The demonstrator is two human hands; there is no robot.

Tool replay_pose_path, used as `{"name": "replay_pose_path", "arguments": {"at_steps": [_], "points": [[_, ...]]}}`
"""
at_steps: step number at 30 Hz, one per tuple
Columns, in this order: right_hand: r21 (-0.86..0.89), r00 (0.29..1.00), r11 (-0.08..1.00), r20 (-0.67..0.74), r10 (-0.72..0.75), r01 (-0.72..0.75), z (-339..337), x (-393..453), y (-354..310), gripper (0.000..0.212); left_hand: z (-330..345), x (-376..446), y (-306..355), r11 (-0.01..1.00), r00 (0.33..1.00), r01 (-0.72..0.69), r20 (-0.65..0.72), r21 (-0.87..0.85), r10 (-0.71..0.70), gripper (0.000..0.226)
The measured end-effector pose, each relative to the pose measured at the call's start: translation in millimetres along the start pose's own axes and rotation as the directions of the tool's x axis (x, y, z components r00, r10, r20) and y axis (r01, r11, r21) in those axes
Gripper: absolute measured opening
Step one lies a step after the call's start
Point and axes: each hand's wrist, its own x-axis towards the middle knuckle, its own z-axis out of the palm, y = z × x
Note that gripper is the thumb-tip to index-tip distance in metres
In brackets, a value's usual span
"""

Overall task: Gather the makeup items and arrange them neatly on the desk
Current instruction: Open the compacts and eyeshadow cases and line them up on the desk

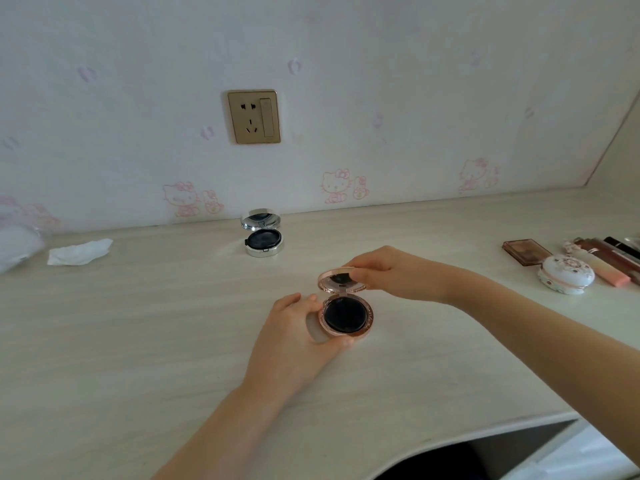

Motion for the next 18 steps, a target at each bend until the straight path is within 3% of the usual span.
{"name": "replay_pose_path", "arguments": {"at_steps": [18], "points": [[0.110,0.999,0.993,-0.014,0.049,-0.048,1.3,4.2,-7.1,0.028,-1.3,-1.0,3.0,0.999,0.999,0.037,0.010,0.025,-0.038,0.070]]}}
